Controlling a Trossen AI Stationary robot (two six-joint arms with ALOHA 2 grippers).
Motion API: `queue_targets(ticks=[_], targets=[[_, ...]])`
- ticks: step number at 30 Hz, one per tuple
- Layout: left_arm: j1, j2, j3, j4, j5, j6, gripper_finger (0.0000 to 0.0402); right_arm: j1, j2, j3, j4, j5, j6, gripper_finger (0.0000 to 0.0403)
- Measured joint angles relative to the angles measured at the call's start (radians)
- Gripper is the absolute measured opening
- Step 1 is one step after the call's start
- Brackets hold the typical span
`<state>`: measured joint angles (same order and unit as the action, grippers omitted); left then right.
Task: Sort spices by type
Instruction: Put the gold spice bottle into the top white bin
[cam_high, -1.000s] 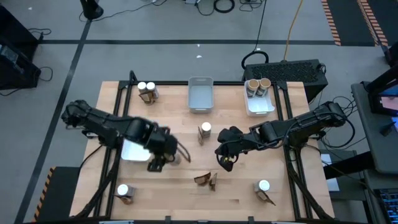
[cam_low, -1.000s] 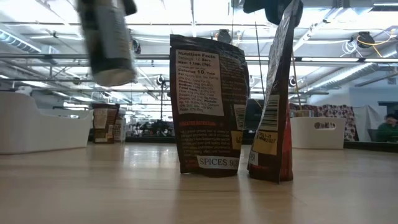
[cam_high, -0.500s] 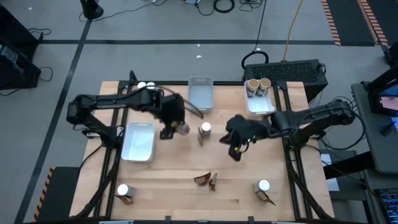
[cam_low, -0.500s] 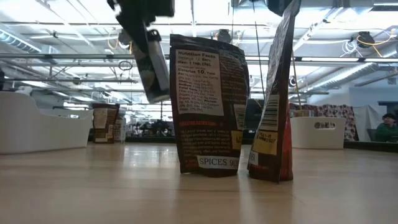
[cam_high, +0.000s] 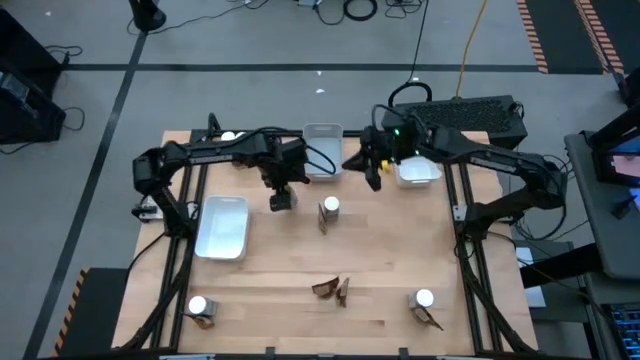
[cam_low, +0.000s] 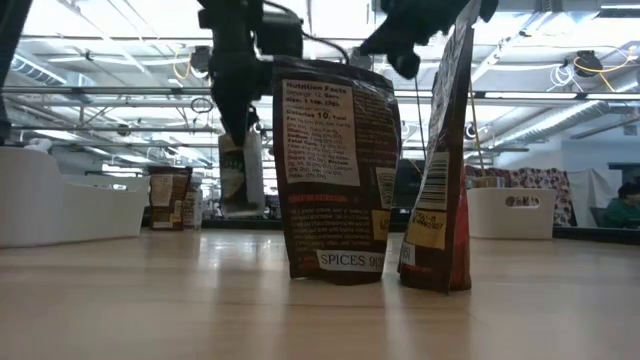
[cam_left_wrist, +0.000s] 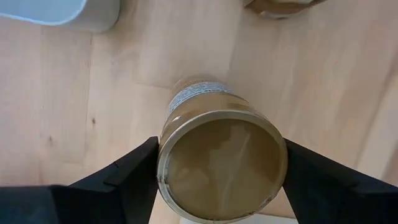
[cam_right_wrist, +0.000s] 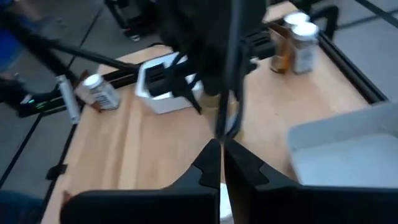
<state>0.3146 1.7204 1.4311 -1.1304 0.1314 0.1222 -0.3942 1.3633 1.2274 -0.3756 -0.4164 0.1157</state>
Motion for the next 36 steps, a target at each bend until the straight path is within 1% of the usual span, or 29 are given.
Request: queue_targets(ticks=[3,7,12,17,20,24,36], targets=[[0.011,0.035,0.000,0.015,-0.001,0.045,0.0285,-0.039,0.029,0.000,-0.019,0.005,0.002,0.0000],[0.021,0.045,0.000,0.032,-0.004,0.099,0.0285,-0.063,0.054,0.000,-0.078,0.090,0.034,0.0000],[0.029,0.045,0.000,0.022,-0.031,0.146,0.0285,-0.071,0.064,0.000,-0.117,0.104,0.080,0.0000],[0.032,0.045,-0.009,0.029,-0.039,0.180,0.0286,-0.051,0.064,0.000,-0.107,0.105,0.153,0.0000],[0.031,0.045,-0.017,0.030,-0.040,0.180,0.0300,-0.028,0.064,0.000,-0.106,0.109,0.166,0.0000],[0.031,0.045,-0.027,0.030,-0.043,0.180,0.0318,0.007,0.064,0.000,-0.106,0.183,0.189,0.0000],[0.033,0.034,-0.015,0.015,-0.047,0.201,0.0325,0.044,0.063,0.000,-0.099,0.184,0.191,0.0000]])
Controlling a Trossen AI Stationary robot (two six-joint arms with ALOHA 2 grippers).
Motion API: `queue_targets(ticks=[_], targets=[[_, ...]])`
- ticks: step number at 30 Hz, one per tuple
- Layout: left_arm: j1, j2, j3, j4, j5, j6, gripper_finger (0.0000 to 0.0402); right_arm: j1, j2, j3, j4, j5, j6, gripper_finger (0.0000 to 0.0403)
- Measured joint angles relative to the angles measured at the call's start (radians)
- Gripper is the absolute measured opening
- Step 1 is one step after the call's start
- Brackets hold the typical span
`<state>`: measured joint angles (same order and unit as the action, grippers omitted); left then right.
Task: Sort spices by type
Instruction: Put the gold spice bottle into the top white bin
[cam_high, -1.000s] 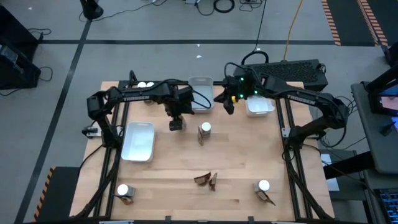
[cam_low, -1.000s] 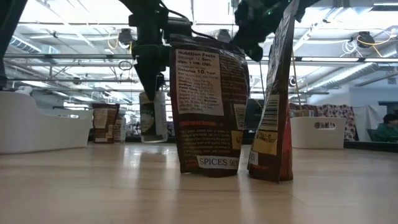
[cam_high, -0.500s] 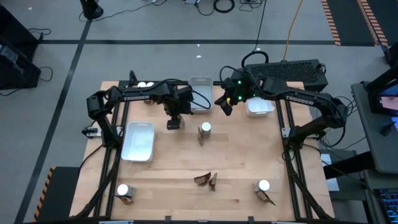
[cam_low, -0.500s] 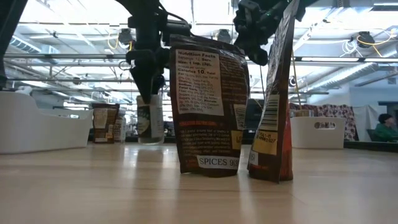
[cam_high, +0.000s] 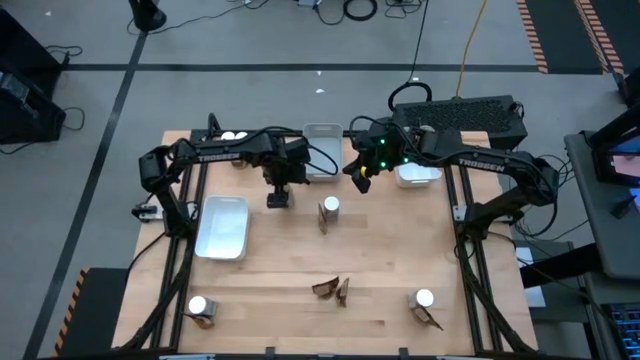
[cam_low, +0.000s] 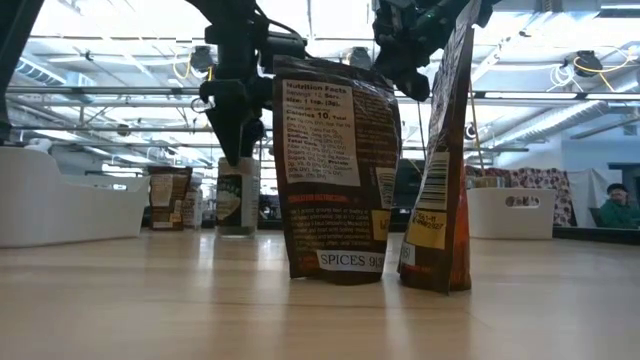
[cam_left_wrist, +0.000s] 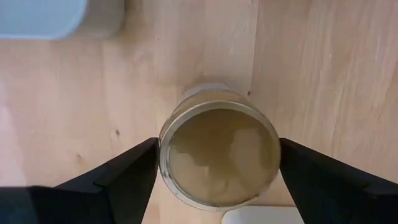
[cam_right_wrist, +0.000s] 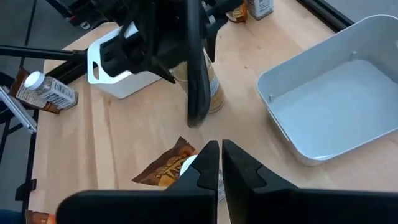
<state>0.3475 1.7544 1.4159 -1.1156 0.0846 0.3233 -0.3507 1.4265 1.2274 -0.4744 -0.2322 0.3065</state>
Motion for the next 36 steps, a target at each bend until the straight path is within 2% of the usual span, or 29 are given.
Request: queue_targets(ticks=[7,14,23,26,30,36], targets=[[0.005,-0.094,0.003,-0.008,-0.003,-0.003,0.0326,-0.005,0.000,0.000,0.043,0.002,-0.003,0.0000],[0.036,-0.249,0.004,-0.055,-0.007,-0.062,0.0327,0.000,0.012,0.001,0.187,0.001,-0.004,0.0000],[0.167,-0.519,-0.101,0.065,-0.009,-0.105,0.0327,0.043,0.163,0.017,0.418,-0.006,-0.026,0.0003],[0.203,-0.601,-0.160,0.115,-0.009,-0.126,0.0327,0.059,0.229,0.062,0.451,-0.005,-0.067,0.0014],[0.232,-0.688,-0.242,0.168,-0.007,-0.149,0.0327,0.073,0.347,0.187,0.431,-0.002,-0.104,0.0041],[0.242,-0.770,-0.352,0.227,-0.008,-0.161,0.0327,0.092,0.541,0.425,0.311,0.007,-0.146,0.0116]])
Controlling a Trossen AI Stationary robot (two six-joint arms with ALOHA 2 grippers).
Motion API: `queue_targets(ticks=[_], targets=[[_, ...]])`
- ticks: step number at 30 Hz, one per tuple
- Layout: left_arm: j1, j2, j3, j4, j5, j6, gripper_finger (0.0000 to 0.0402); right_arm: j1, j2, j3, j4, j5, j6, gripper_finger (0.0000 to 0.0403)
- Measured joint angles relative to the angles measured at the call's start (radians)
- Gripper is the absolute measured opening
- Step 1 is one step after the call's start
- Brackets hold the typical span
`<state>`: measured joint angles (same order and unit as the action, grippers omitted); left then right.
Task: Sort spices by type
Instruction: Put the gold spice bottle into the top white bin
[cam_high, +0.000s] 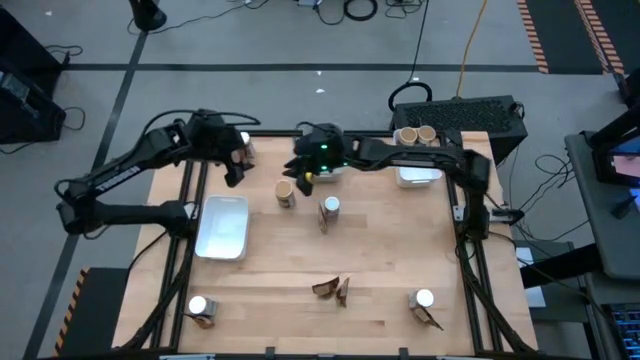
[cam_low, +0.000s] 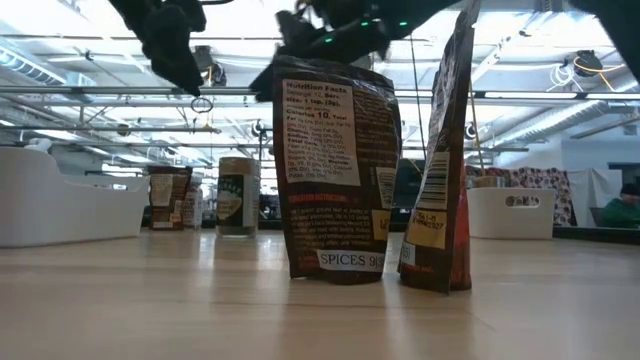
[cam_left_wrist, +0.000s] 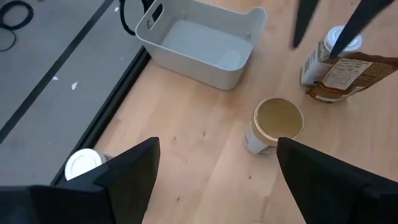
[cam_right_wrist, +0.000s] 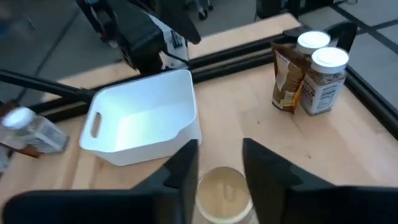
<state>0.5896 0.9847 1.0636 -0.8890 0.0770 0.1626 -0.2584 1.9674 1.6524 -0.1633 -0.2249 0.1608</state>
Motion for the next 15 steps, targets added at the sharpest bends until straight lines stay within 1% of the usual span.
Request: queue_targets(ticks=[3,5,7,11,13,15], targets=[[-0.001,-0.023,-0.040,0.015,0.005,-0.001,0.0327,0.015,0.090,0.128,-0.099,0.062,-0.034,0.0168],[0.000,-0.031,-0.054,0.015,0.025,-0.001,0.0327,0.024,0.144,0.211,-0.196,0.123,-0.053,0.0206],[-0.001,-0.035,-0.057,0.016,0.040,-0.001,0.0327,0.028,0.192,0.295,-0.299,0.162,-0.061,0.0246],[-0.001,-0.044,-0.057,0.028,0.047,0.004,0.0327,0.032,0.274,0.436,-0.470,0.168,-0.066,0.0317],[0.000,-0.045,-0.057,0.036,0.047,0.008,0.0327,0.036,0.308,0.478,-0.505,0.169,-0.073,0.0345],[-0.001,-0.047,-0.057,0.053,0.050,0.009,0.0327,0.044,0.328,0.490,-0.517,0.169,-0.091,0.0365]])
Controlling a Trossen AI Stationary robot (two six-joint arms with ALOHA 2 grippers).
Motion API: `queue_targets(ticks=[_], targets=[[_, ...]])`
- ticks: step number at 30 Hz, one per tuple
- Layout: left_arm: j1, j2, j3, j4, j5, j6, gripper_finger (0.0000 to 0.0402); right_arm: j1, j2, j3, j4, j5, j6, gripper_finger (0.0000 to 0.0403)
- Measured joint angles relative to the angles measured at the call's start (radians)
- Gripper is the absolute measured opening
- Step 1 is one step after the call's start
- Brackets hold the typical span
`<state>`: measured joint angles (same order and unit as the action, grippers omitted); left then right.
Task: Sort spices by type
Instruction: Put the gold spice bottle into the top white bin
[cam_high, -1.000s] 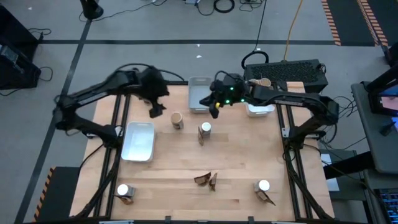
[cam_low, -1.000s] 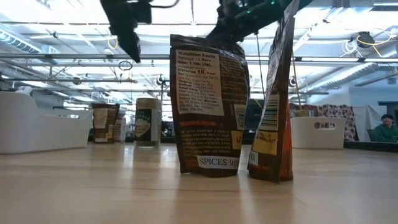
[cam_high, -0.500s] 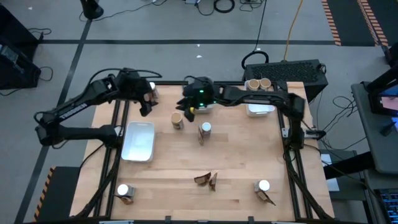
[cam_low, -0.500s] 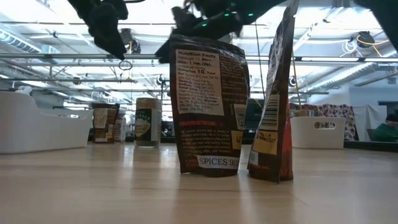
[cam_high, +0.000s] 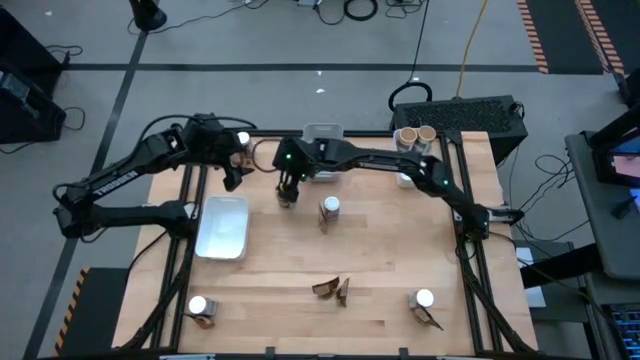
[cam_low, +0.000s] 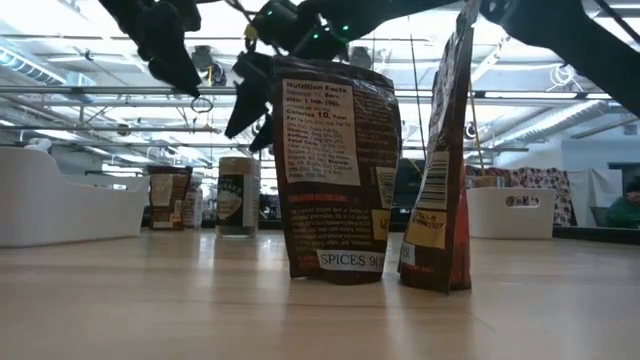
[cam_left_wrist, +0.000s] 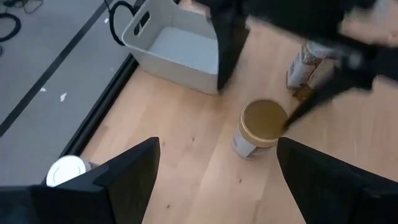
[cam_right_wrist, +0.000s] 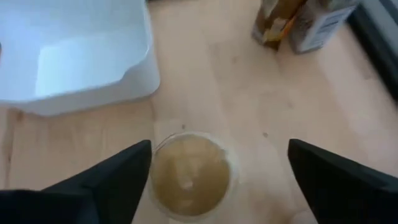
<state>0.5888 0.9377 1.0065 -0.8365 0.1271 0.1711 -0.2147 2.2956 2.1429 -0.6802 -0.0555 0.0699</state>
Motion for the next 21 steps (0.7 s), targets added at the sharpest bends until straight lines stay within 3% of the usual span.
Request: queue_targets(ticks=[6,21], targets=[[0.000,0.000,0.000,0.001,0.001,0.020,0.0327,0.022,0.030,0.002,-0.020,-0.005,-0.004,0.0394],[0.000,0.001,0.000,-0.002,0.001,0.026,0.0327,0.036,0.078,0.001,0.011,0.004,-0.007,0.0394]])
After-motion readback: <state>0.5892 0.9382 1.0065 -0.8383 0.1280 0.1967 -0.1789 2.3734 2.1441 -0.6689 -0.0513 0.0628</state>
